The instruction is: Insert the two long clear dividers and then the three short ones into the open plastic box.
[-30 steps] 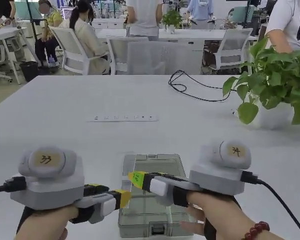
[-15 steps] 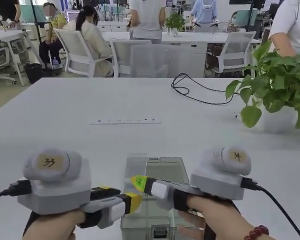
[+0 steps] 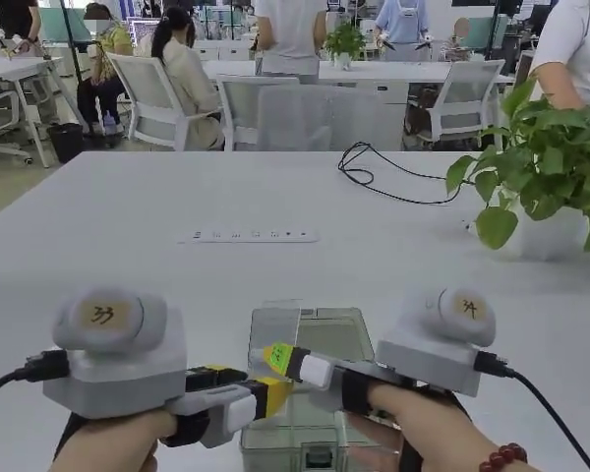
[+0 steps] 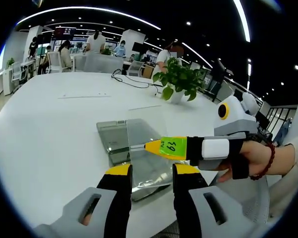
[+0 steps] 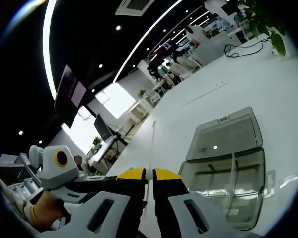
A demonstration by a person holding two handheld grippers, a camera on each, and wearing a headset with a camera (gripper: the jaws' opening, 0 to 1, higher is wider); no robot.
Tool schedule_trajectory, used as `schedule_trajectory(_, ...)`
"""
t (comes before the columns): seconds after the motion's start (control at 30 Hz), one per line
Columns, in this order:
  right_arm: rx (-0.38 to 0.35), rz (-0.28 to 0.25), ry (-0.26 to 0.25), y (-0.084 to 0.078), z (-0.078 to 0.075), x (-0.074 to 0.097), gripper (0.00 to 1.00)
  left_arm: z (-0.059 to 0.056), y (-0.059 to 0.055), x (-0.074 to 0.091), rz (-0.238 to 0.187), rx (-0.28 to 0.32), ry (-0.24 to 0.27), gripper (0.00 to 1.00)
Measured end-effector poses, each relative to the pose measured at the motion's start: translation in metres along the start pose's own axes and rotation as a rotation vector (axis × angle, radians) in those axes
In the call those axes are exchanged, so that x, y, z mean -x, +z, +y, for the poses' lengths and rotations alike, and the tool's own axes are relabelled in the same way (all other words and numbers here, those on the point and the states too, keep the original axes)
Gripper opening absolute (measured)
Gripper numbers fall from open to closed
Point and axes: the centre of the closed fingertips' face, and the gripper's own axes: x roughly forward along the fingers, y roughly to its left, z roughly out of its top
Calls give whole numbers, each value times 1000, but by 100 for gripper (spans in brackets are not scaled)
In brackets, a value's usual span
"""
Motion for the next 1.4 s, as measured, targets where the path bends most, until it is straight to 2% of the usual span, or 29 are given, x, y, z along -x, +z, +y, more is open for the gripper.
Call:
schedule_trajectory(0.2,-23,-6,5,1,1,-3,7,3,1,0,2,2,7,30)
schedule_trajectory(0.37,-11,1,-3,1,1,-4,7,4,1,-1,1,5,8,31)
schedule_trajectory(0.5,6,14,-23,2,1,-4,7,3,0,0,8,-29,3,32)
schedule_trajectory(0.6,26,35,-67,2,-4,-2,7,3,-3,1,22,-96,16,35)
schedule_trajectory(0.67,29,45,-86,2,-8,-1,7,3,-6,2,28,-116,24,39)
schedule_trajectory(0.77,23,80,-130,-1,-14,1,7,3,-9,4,33,-148,26,45)
schedule_trajectory(0.87,21,130,-211,-2,-25,4,7,4,-11,6,34,-196,42,53)
schedule_trajectory(0.97,41,174,-261,-2,-30,4,7,7,-18,6,64,-241,63,60)
schedule_trajectory(1.03,50,201,-281,-2,-31,3,7,7,-20,7,68,-263,64,63)
schedule_trajectory(1.13,-7,243,-320,-8,-35,4,7,6,-21,7,66,-283,62,68)
schedule_trajectory(1.17,-6,250,-324,-8,-36,4,7,6,-21,7,64,-288,62,70)
schedule_trajectory(1.3,-61,306,-394,-15,-45,9,7,6,-20,8,52,-311,61,76)
schedule_trajectory(1.4,-85,337,-412,-18,-48,8,7,7,-20,8,47,-323,66,81)
